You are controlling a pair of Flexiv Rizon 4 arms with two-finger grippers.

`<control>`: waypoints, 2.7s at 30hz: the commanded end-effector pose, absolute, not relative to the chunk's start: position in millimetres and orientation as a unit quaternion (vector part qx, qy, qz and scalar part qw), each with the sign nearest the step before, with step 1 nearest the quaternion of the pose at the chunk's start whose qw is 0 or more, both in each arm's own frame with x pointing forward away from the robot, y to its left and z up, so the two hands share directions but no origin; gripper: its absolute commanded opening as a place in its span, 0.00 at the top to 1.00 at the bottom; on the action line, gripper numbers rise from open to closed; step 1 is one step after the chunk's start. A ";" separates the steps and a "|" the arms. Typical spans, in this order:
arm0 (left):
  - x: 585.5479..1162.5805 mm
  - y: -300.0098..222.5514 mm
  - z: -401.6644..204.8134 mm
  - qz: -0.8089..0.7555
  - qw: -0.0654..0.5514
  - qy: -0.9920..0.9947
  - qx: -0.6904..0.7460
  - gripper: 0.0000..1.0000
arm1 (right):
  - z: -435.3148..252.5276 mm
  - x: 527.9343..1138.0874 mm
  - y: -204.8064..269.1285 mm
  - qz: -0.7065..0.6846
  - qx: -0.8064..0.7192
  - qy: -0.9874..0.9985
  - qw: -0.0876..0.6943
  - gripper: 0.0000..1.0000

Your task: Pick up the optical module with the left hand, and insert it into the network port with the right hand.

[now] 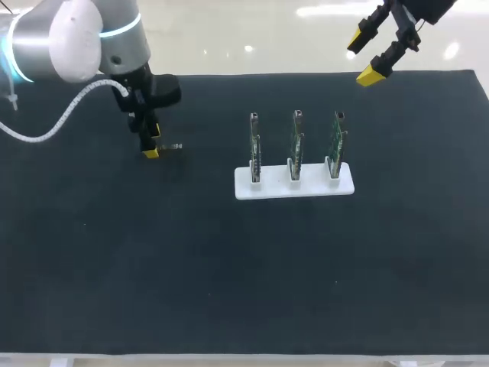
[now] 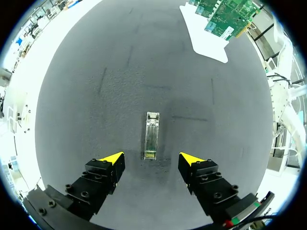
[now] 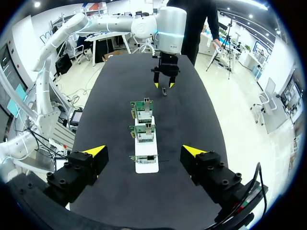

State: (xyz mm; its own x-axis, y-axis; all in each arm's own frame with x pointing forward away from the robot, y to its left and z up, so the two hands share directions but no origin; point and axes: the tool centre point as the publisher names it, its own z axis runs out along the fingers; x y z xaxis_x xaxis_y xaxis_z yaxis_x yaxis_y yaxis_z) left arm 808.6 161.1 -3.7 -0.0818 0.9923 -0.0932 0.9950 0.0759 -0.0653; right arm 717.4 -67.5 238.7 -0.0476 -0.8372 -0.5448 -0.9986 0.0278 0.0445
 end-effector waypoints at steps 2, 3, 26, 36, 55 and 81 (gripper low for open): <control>808.8 160.8 -5.4 -0.056 0.013 0.733 0.677 0.00 | 238.4 716.8 -67.3 0.213 -0.663 0.692 0.190 0.00; 809.2 160.3 -5.7 -0.056 0.013 0.733 0.678 0.00 | 238.4 716.8 -67.3 0.213 -0.663 0.692 0.190 0.00; 808.7 160.9 -7.5 -0.053 0.014 0.734 0.677 0.34 | 238.4 716.8 -67.3 0.213 -0.663 0.692 0.190 0.00; 808.9 157.6 -12.7 -0.051 0.013 0.733 0.678 0.53 | 238.4 716.8 -67.3 0.213 -0.663 0.692 0.190 0.00; 801.5 163.4 13.0 -0.088 0.057 0.705 0.701 1.00 | 238.4 716.8 -67.3 0.213 -0.663 0.692 0.190 0.00; 708.5 168.4 230.1 -0.363 0.326 0.582 0.651 1.00 | 238.4 716.8 -67.3 0.213 -0.663 0.692 0.190 0.00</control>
